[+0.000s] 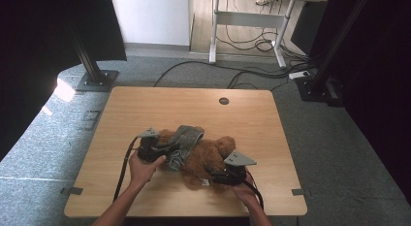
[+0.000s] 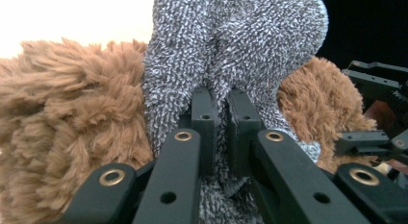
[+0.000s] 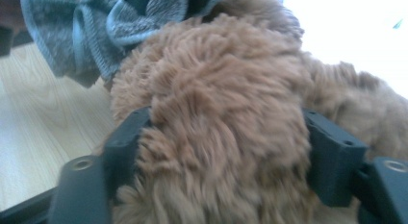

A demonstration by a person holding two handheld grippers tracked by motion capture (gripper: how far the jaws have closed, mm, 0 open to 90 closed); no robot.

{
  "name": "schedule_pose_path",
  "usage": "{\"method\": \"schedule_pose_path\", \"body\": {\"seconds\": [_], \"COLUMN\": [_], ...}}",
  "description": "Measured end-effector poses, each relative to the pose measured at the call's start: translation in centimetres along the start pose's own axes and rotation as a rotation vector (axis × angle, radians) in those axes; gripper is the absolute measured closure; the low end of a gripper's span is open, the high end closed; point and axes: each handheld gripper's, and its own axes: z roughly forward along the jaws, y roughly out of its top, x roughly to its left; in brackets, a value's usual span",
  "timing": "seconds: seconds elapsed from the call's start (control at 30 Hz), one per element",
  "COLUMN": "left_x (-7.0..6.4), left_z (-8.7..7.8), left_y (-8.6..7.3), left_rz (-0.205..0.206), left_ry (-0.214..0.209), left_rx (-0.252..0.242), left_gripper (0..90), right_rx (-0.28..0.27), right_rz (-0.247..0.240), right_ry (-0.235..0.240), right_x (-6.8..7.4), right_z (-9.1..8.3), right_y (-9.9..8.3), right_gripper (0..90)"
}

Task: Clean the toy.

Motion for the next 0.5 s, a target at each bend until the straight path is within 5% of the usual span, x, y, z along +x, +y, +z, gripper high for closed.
{"method": "schedule_pose_path", "body": {"seconds": [0.2, 0.33, 0.5], "left_x": [-0.3, -0.3, -0.2], "left_z": [-0.3, -0.7, -0.9], "left_y": [-0.9, -1.7, -2.0], "left_rz": [0.010, -0.002, -0.017], "left_ry": [-0.005, -0.018, -0.028], "left_rx": [-0.012, -0.026, -0.028], "left_gripper": [83.6, 83.7, 83.7], "right_rx": [0.016, 0.074, 0.046], "right_rz": [0.062, 0.116, 0.048], "right_ry": [-0.001, 0.049, 0.057], "right_x": [-0.2, -0.5, -0.3], "right_z": [-0.3, 0.8, 1.0], "right_y": [-0.2, -0.6, -0.7], "right_gripper": [16.7, 13.1, 30.0]}}
